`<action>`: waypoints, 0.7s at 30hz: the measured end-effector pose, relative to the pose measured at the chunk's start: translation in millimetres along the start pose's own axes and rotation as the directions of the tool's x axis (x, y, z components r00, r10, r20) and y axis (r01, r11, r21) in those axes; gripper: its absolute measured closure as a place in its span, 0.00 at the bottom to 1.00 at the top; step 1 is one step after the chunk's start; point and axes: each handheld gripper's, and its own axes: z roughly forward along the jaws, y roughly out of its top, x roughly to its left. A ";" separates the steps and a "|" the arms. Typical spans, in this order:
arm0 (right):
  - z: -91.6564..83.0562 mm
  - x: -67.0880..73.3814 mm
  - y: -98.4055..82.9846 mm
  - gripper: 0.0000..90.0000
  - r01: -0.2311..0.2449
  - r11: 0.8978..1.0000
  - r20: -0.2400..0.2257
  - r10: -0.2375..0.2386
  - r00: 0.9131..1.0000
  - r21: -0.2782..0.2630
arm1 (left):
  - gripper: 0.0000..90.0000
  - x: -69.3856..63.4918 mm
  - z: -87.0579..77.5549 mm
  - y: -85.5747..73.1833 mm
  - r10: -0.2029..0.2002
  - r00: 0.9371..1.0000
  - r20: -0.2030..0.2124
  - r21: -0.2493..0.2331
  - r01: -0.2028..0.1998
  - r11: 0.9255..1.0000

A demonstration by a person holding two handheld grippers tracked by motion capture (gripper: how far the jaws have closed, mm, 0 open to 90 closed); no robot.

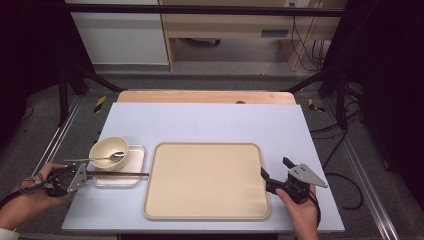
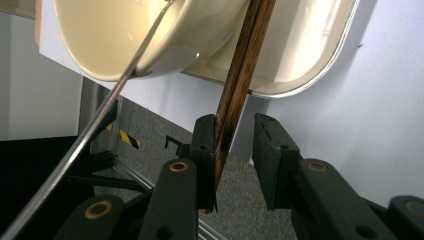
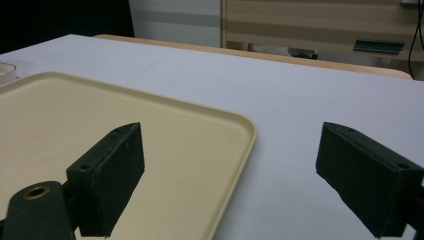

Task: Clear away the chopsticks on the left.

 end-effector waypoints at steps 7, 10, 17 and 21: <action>0.4 0.5 -0.3 0.14 -0.002 1.000 -0.004 0.002 1.000 0.007 | 0.79 -0.1 2.6 -0.7 0.006 1.000 0.006 0.008 -0.006 1.000; 0.5 0.6 -0.4 0.13 -0.003 1.000 -0.004 0.003 1.000 0.009 | 0.79 -0.1 2.7 -0.2 0.009 1.000 0.009 0.009 -0.009 1.000; 1.4 1.2 -1.0 0.13 -0.005 1.000 -0.008 0.005 1.000 0.014 | 0.79 -1.4 3.7 5.2 0.044 0.999 0.008 0.020 -0.045 0.999; 1.3 0.6 -1.1 0.13 -0.002 1.000 -0.010 0.003 1.000 0.011 | 0.78 1.2 4.0 6.3 0.039 0.999 0.003 0.016 -0.039 0.999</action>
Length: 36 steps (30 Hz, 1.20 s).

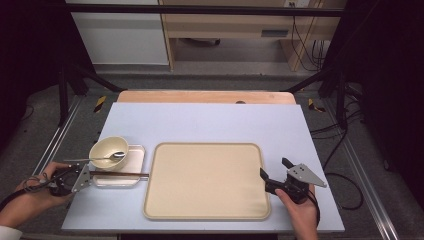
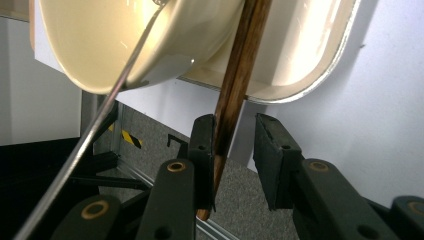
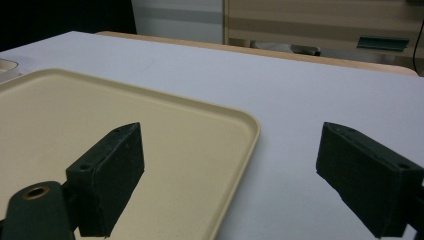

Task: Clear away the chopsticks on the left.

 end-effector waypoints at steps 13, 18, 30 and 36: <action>0.1 0.1 0.0 0.13 -0.003 1.000 0.001 0.003 1.000 0.003 | 0.78 -1.7 0.0 0.5 0.011 1.000 0.029 0.005 -0.011 1.000; 0.6 0.7 -0.1 0.13 0.001 1.000 -0.004 -0.001 1.000 0.005 | 0.78 -2.0 4.4 -0.7 0.020 0.999 0.041 0.032 -0.022 0.999; 0.2 0.2 -0.2 0.13 0.002 1.000 0.000 -0.002 1.000 0.004 | 0.83 -3.5 7.0 1.4 0.055 0.998 0.038 0.037 -0.056 0.998; -0.1 0.0 -0.1 0.13 -0.005 1.000 0.000 0.005 1.000 0.004 | 0.92 -5.3 6.2 0.4 0.071 0.997 0.032 0.028 -0.072 0.997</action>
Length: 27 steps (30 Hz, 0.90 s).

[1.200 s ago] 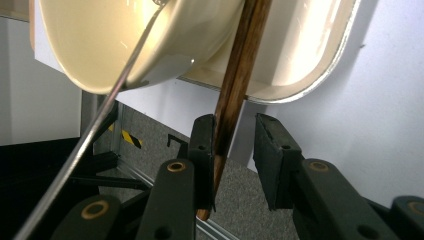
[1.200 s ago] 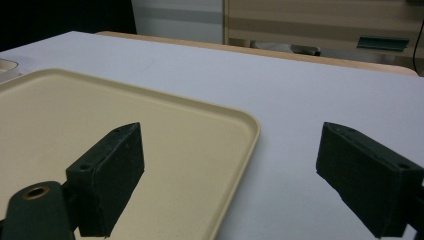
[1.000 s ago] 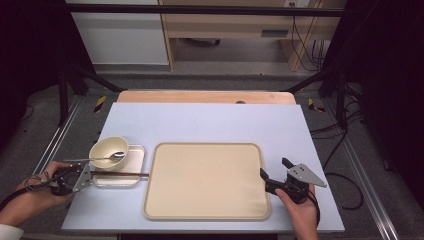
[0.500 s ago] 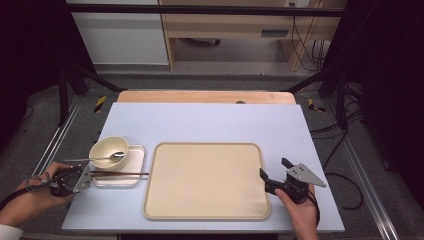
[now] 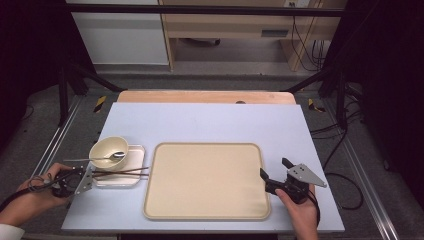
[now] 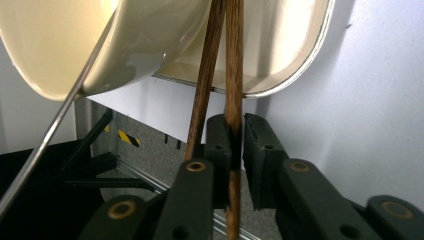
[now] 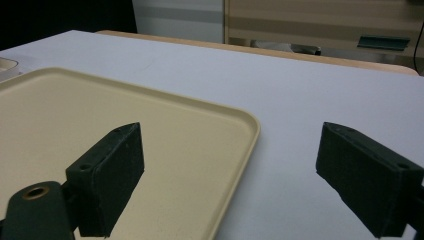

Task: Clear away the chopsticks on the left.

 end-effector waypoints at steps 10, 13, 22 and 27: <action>0.1 -0.1 0.0 0.13 0.007 1.000 -0.001 -0.007 1.000 -0.003 | 0.93 -6.4 -19.2 -1.9 -0.012 0.999 -0.041 -0.046 0.010 0.999; 0.0 -0.1 0.1 0.13 0.008 1.000 0.000 -0.008 1.000 -0.003 | 0.93 -7.8 -27.8 -0.2 -0.013 0.998 -0.055 -0.059 0.010 0.998; -1.4 18.2 25.6 0.24 0.072 0.997 -0.057 -0.070 0.996 0.031 | 0.93 -17.3 -70.3 49.8 0.098 0.979 -0.181 -0.127 -0.122 0.984; 0.4 31.2 51.7 0.31 0.092 0.993 -0.138 -0.081 0.987 0.075 | 0.93 -16.5 -79.5 98.4 0.176 0.959 -0.221 -0.176 -0.216 0.960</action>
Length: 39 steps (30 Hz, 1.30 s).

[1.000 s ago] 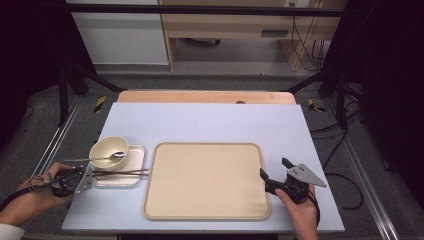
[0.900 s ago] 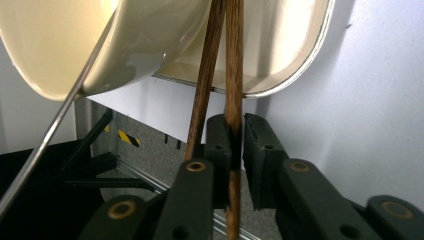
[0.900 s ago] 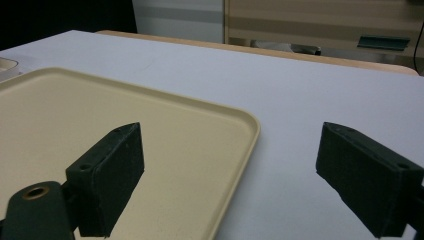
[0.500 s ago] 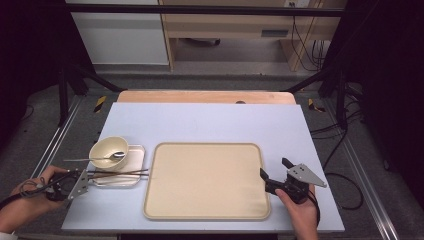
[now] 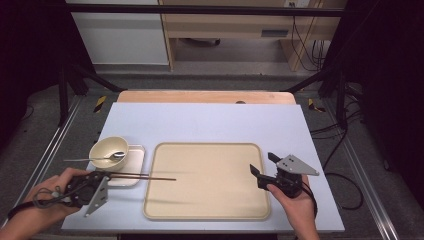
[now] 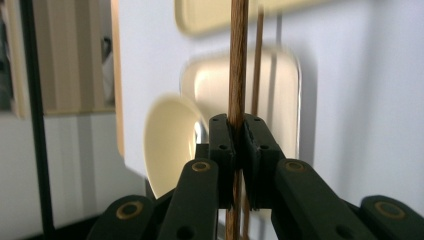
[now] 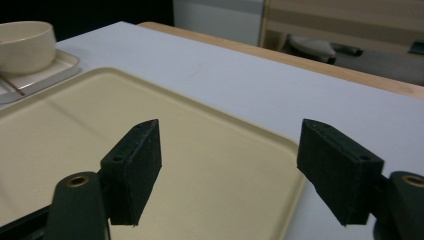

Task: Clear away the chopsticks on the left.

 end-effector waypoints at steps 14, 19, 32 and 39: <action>46.1 51.1 74.5 0.54 0.189 0.956 -0.296 -0.118 0.948 0.225 | 0.93 11.6 57.6 87.4 0.127 0.991 -0.031 -0.107 -0.129 0.986; 71.0 78.3 83.2 0.62 0.262 0.913 -0.402 -0.123 0.907 0.312 | 0.93 10.5 69.8 97.4 0.103 0.994 -0.043 -0.148 -0.108 0.983; 114.9 110.7 92.4 0.71 0.350 0.833 -0.517 -0.092 0.851 0.429 | 0.93 10.4 68.2 106.8 0.149 0.984 -0.099 -0.141 -0.162 0.977; 129.0 120.2 90.9 0.77 0.378 0.793 -0.557 -0.060 0.828 0.477 | 0.93 5.9 69.1 105.7 0.124 0.987 -0.105 -0.172 -0.141 0.975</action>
